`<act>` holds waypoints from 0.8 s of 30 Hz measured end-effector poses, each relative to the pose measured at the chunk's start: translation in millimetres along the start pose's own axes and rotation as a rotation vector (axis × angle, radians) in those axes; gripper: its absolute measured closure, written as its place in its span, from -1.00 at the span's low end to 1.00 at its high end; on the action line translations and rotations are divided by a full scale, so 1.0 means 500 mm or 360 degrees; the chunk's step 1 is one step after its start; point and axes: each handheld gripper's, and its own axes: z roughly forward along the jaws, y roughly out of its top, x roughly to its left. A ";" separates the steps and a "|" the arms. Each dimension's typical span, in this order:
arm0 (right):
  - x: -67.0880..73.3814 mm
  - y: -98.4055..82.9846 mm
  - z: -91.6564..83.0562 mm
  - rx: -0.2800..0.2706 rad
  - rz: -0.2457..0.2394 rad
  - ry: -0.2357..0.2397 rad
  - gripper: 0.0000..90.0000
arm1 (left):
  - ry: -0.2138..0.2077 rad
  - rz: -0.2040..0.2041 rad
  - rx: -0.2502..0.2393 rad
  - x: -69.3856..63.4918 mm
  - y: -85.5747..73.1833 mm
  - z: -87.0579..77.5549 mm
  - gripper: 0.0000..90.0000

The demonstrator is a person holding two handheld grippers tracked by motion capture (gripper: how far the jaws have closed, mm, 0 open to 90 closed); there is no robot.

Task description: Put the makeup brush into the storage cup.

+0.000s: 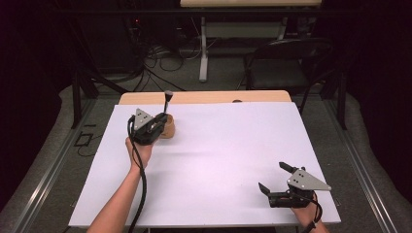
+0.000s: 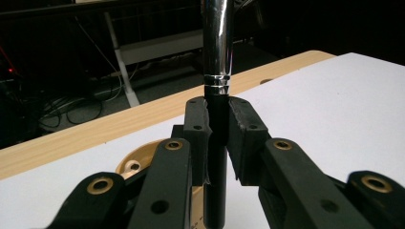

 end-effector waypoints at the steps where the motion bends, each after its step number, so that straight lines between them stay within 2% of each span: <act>1: 0.000 0.000 0.000 -0.0001 0.0001 0.0000 -0.96 | -0.0001 -0.0003 0.0001 0.001 0.001 0.001 0.75; 6: 0.000 0.000 0.000 0.0001 0.0000 -0.0002 -0.96 | 0.0019 -0.0025 -0.0028 0.007 0.007 0.003 0.75; 24: -0.001 0.000 -0.001 0.0005 0.0003 -0.0005 -0.96 | 0.0079 -0.0030 -0.0064 0.014 0.018 0.030 0.75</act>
